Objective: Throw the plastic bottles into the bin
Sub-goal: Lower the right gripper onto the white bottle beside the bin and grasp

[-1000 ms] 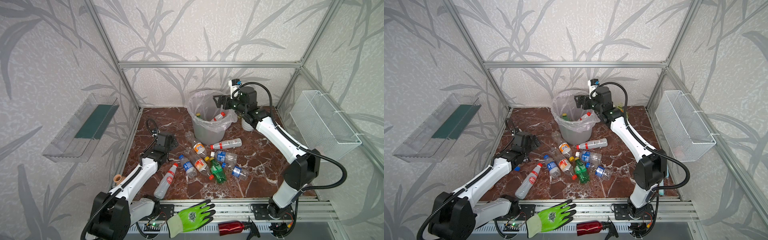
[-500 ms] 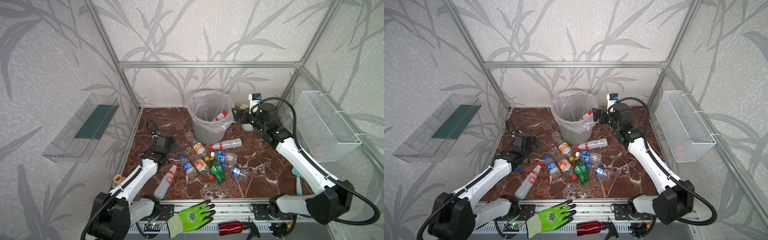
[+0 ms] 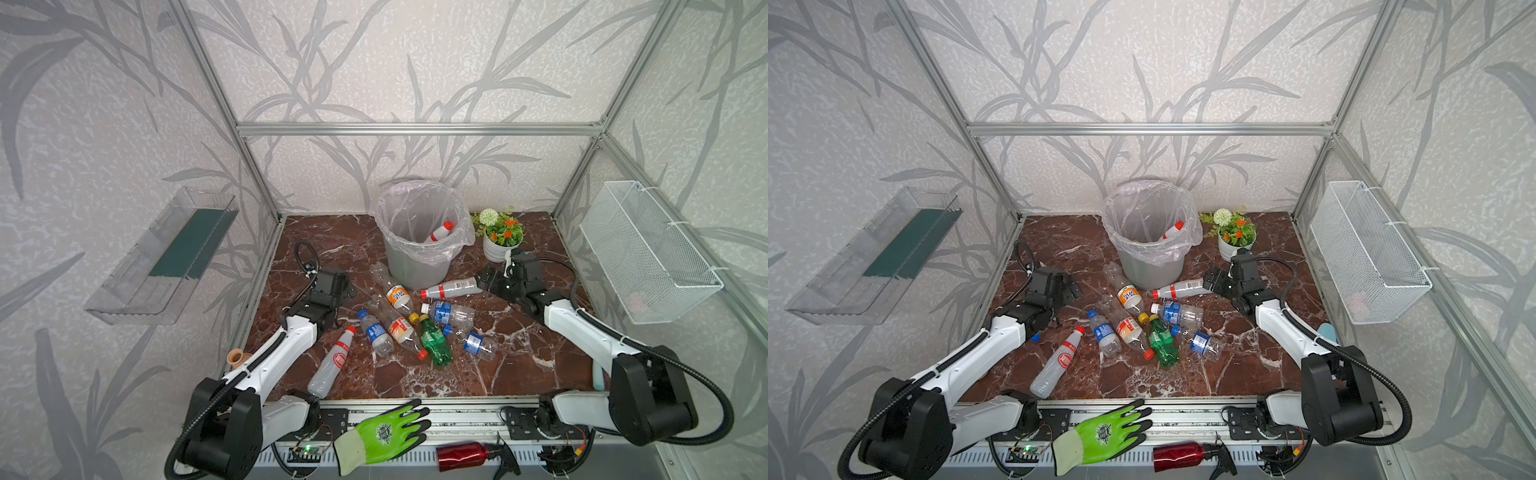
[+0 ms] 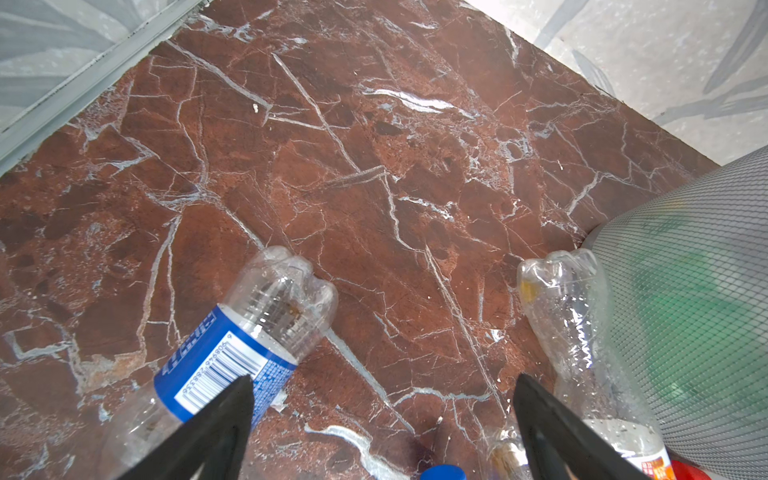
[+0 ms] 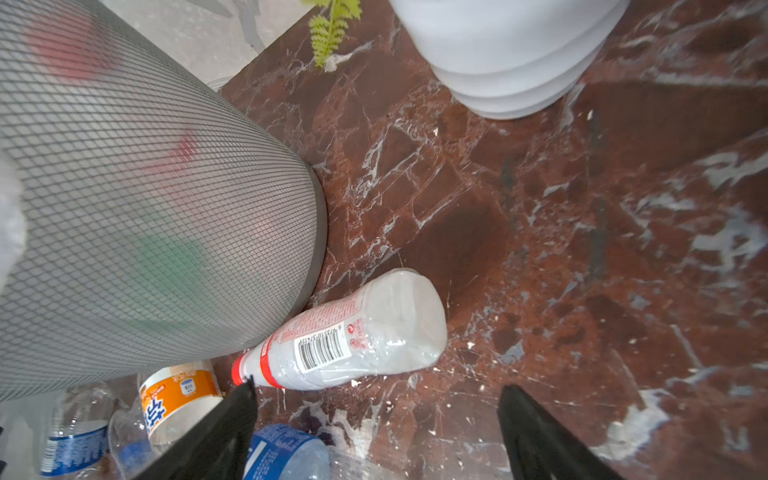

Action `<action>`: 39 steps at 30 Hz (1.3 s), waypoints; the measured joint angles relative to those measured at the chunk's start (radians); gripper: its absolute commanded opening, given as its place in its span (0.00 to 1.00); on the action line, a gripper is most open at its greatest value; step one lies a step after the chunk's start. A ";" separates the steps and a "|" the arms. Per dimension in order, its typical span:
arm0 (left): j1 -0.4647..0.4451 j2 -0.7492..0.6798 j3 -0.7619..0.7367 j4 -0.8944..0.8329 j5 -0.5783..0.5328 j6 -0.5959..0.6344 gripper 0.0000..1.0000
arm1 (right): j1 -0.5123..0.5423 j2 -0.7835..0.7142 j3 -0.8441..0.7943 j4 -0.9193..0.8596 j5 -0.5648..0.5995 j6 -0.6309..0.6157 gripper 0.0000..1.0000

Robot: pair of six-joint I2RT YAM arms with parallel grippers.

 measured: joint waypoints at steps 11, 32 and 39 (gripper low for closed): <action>0.000 -0.009 -0.005 -0.001 -0.002 0.008 0.97 | 0.001 0.209 -0.015 0.208 -0.101 0.227 0.91; 0.000 -0.041 -0.006 -0.023 -0.048 0.037 0.99 | 0.028 0.415 0.084 0.353 -0.116 0.447 0.85; 0.002 -0.101 -0.032 -0.032 -0.092 0.045 0.99 | 0.030 0.441 0.155 0.241 -0.087 0.452 0.76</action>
